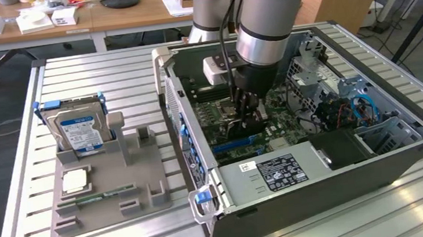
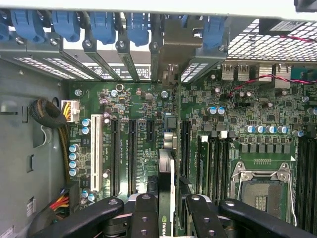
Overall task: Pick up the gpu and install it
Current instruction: 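Insert the gpu into the slot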
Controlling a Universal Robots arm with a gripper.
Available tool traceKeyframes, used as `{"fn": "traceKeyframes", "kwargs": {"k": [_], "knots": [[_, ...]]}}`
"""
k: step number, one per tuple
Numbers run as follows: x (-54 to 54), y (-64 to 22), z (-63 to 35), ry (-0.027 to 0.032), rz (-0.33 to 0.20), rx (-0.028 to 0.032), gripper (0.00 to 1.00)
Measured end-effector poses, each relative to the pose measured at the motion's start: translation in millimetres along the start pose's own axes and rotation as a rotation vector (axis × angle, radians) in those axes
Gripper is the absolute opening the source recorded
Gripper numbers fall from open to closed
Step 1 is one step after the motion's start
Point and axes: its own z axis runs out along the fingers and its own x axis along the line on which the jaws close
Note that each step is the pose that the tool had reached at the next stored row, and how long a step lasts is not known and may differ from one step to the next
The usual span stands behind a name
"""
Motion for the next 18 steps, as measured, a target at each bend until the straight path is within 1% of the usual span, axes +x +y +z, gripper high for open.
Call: {"fn": "traceKeyframes", "kwargs": {"k": [3, 18], "knots": [[0.1, 0.0, 1.7, 0.0002, 0.000, -0.0001, 0.26], [0.1, -0.1, 3.6, 0.0001, 0.000, 0.0000, 0.26]]}}
